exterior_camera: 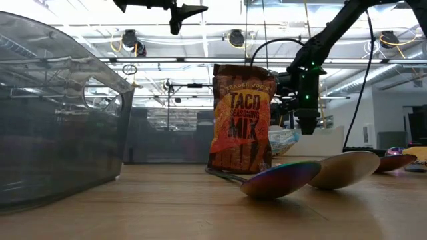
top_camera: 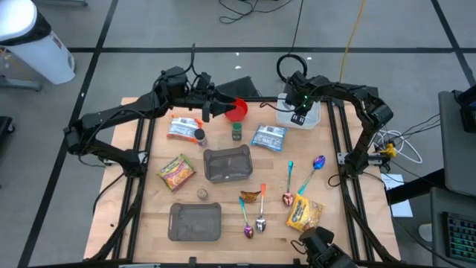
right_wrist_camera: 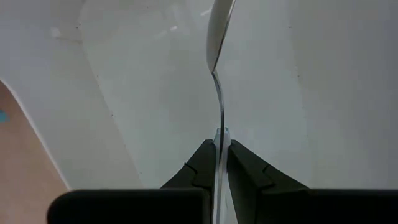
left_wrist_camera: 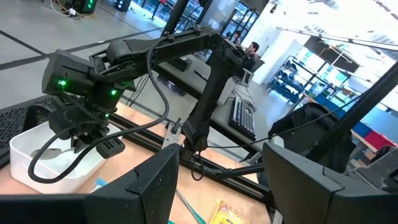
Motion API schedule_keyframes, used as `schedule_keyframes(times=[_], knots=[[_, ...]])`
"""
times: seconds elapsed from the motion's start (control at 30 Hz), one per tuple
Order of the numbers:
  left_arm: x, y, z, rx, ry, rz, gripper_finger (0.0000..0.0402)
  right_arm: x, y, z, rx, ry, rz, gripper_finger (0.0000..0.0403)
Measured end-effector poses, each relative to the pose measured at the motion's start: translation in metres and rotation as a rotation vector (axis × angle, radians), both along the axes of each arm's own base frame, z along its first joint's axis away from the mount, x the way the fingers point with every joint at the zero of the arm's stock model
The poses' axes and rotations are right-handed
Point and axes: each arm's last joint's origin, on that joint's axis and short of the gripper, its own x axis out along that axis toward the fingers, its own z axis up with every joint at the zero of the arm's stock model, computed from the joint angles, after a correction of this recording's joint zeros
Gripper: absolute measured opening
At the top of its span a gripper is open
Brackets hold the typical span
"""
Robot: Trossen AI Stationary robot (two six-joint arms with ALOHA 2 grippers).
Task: Pick & Place Food Item
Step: Put the white patterned spoon into the white bin, then put the purple seasoning bottle into the bottom black bin
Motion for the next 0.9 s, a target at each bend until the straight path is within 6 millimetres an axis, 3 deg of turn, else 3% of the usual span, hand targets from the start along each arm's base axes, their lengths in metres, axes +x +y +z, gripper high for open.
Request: schedule_keyframes(times=[0.37,0.9], knots=[[0.0,-0.0001,0.0,-0.002,0.0,0.0,0.0241,0.0011,-0.0017,0.0003,-0.017,-0.012,-0.013,0.003],[0.0,0.0,0.0,-0.002,0.0,-0.001,0.0241,-0.0001,-0.0026,0.0052,-0.076,0.019,-0.051,0.0109]])
